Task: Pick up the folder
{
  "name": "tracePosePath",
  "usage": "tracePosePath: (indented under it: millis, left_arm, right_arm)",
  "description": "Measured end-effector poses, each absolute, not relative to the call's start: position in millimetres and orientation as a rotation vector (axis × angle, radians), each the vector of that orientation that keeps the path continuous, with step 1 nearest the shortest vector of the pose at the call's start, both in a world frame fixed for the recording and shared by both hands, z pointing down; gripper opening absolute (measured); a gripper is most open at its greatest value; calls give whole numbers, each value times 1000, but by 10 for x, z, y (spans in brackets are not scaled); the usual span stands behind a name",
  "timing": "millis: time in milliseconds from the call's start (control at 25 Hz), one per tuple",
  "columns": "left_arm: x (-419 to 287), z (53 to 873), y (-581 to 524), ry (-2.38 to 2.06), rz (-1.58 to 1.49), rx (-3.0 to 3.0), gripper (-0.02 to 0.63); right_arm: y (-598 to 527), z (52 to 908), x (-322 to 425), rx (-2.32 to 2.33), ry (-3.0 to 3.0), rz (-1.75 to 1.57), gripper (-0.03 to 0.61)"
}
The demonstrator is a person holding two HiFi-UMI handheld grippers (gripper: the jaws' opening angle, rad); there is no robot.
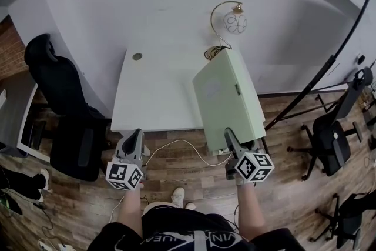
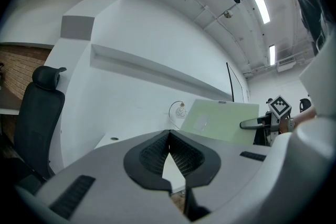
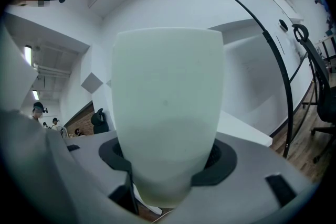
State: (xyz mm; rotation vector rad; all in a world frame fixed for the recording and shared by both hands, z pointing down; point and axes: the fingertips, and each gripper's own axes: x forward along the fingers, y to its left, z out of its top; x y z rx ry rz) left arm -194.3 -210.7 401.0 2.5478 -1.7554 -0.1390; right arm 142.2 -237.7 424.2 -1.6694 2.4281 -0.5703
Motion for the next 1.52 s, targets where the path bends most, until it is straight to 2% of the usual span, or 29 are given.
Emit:
tracePosePath:
  millis: [1520]
  left_arm:
    - [-1905,4029,-1994,-1749,-118,2543,14]
  right_arm:
    - [-2254,4292,1464,-1673,2405,-591,291]
